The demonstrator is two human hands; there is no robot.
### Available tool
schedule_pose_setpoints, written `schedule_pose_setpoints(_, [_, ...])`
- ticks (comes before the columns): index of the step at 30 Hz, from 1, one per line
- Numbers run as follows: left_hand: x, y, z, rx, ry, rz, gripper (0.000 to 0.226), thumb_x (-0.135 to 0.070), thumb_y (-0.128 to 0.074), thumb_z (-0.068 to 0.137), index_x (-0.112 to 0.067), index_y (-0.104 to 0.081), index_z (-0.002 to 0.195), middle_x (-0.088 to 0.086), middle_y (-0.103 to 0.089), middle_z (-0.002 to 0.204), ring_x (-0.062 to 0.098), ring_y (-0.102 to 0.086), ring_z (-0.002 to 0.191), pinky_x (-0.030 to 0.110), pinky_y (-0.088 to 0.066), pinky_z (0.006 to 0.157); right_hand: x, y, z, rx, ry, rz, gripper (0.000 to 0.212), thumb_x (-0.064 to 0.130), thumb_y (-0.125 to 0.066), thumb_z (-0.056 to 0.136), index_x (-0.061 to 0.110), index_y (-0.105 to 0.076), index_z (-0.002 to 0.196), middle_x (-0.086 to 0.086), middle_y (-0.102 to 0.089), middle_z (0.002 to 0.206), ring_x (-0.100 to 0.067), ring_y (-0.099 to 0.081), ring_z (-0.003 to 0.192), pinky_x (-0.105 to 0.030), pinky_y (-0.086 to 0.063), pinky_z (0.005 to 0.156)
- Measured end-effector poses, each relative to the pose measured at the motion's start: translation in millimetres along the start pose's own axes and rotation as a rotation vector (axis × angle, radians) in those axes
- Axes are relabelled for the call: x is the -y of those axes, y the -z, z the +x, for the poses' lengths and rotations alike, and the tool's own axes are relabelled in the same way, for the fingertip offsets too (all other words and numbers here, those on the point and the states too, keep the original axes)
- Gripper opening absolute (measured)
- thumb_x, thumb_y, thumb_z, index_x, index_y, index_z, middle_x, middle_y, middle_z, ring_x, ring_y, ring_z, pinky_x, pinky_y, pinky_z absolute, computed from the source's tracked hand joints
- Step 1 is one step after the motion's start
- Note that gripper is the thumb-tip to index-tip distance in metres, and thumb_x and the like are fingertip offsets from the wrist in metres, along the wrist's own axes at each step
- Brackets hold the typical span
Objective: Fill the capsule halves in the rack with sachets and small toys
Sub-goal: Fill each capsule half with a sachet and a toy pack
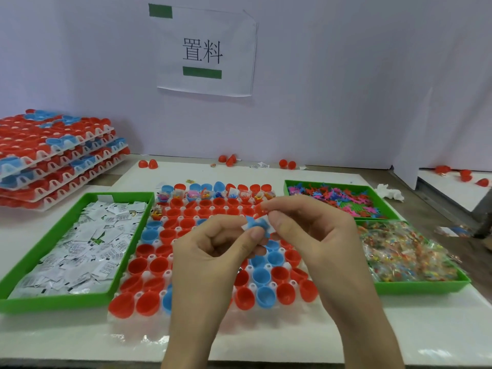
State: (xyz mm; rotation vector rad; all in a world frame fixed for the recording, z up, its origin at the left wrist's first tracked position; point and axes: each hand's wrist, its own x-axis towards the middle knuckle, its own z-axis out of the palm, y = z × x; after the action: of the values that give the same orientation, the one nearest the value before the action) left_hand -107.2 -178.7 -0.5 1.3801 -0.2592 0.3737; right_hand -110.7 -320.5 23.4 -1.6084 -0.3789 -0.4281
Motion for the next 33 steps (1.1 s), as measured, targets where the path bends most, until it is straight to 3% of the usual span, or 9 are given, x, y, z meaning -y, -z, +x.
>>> schedule_pose_setpoints(3, [0.3,-0.1,-2.0,-0.003,-0.018,0.029,0.017,-0.031,-0.074,0.07,-0.029,-0.077,0.087,-0.001,-0.076,0.072,0.015,-0.074,0.065,0.017,-0.056,0.061,0.2,0.7,-1.8,0.044,-0.011,0.008,0.014,0.024,-0.072,0.078,0.027,-0.076,0.091,0.012,-0.076,0.086,-0.005,-0.073,0.087,-0.012,-0.055,0.071])
schedule_pose_setpoints(7, [-0.9,4.1,-2.7,0.005,-0.014,0.034,0.018,-0.033,-0.075,0.068,-0.026,-0.078,0.084,0.0,-0.076,0.072,0.017,-0.074,0.065,0.017,-0.057,0.061,-3.3,1.9,0.0,0.044,0.013,-0.056,0.02,0.01,-0.075,0.083,0.029,-0.077,0.089,0.012,-0.076,0.084,-0.007,-0.073,0.085,-0.013,-0.055,0.071])
schedule_pose_setpoints(11, [0.9,11.7,-1.7,-0.007,-0.003,0.041,0.014,-0.029,-0.076,0.068,-0.028,-0.078,0.081,0.002,-0.076,0.07,0.017,-0.074,0.063,0.017,-0.056,0.06,-9.3,13.2,3.1,0.058,0.006,-0.089,0.019,0.014,-0.079,0.083,0.031,-0.077,0.092,0.008,-0.076,0.086,-0.01,-0.073,0.082,-0.016,-0.056,0.071])
schedule_pose_setpoints(16, [2.3,26.6,1.8,-0.103,0.023,-0.011,0.022,-0.033,-0.077,0.061,-0.025,-0.079,0.081,0.006,-0.076,0.073,0.02,-0.074,0.065,0.017,-0.056,0.06,-42.2,57.3,51.6,-0.301,-0.119,-0.323,0.019,0.014,-0.076,0.087,0.023,-0.074,0.104,0.004,-0.077,0.093,-0.01,-0.073,0.082,-0.029,-0.061,0.078])
schedule_pose_setpoints(19, [2.6,29.4,5.7,-0.152,0.028,-0.032,0.026,-0.035,-0.077,0.059,-0.022,-0.079,0.081,0.006,-0.076,0.073,0.018,-0.073,0.063,0.019,-0.057,0.06,-54.8,80.0,69.8,-0.387,-0.308,-0.608,0.03,0.023,-0.068,0.094,0.021,-0.065,0.124,0.003,-0.072,0.11,-0.006,-0.064,0.09,-0.026,-0.048,0.078])
schedule_pose_setpoints(21, [3.7,29.7,8.7,-0.212,0.025,-0.063,0.025,-0.033,-0.077,0.06,-0.018,-0.077,0.081,0.007,-0.076,0.073,0.019,-0.072,0.061,0.022,-0.059,0.06,-59.6,72.7,56.7,-0.321,-0.306,-0.602,0.027,0.024,-0.069,0.093,0.026,-0.066,0.12,0.009,-0.071,0.105,-0.006,-0.065,0.092,-0.021,-0.048,0.072])
schedule_pose_setpoints(25, [7.1,28.2,7.2,-0.264,0.028,-0.069,0.015,-0.031,-0.077,0.065,-0.025,-0.078,0.078,0.006,-0.076,0.073,0.017,-0.072,0.062,0.021,-0.058,0.061,-61.8,13.7,16.9,0.128,-0.201,-0.543,0.013,0.022,-0.075,0.086,0.035,-0.076,0.089,0.02,-0.072,0.083,0.001,-0.066,0.08,-0.012,-0.052,0.072])
schedule_pose_setpoints(27, [6.1,29.9,3.0,-0.241,0.03,-0.029,0.015,-0.035,-0.076,0.064,-0.028,-0.078,0.078,0.005,-0.076,0.073,0.017,-0.072,0.063,0.02,-0.058,0.062,-65.4,-11.0,9.4,0.271,-0.2,-0.623,0.008,0.03,-0.074,0.086,0.036,-0.075,0.089,0.019,-0.069,0.084,0.002,-0.062,0.083,-0.012,-0.047,0.071])
schedule_pose_setpoints(33, [1.6,45.7,5.8,-0.349,0.011,-0.035,0.014,-0.032,-0.078,0.066,-0.025,-0.078,0.078,0.005,-0.076,0.073,0.016,-0.072,0.062,0.019,-0.057,0.06,-72.5,-33.6,7.3,0.295,-0.174,-0.684,0.014,0.04,-0.071,0.087,0.04,-0.071,0.102,0.02,-0.058,0.093,0.0,-0.053,0.093,-0.035,-0.047,0.094])
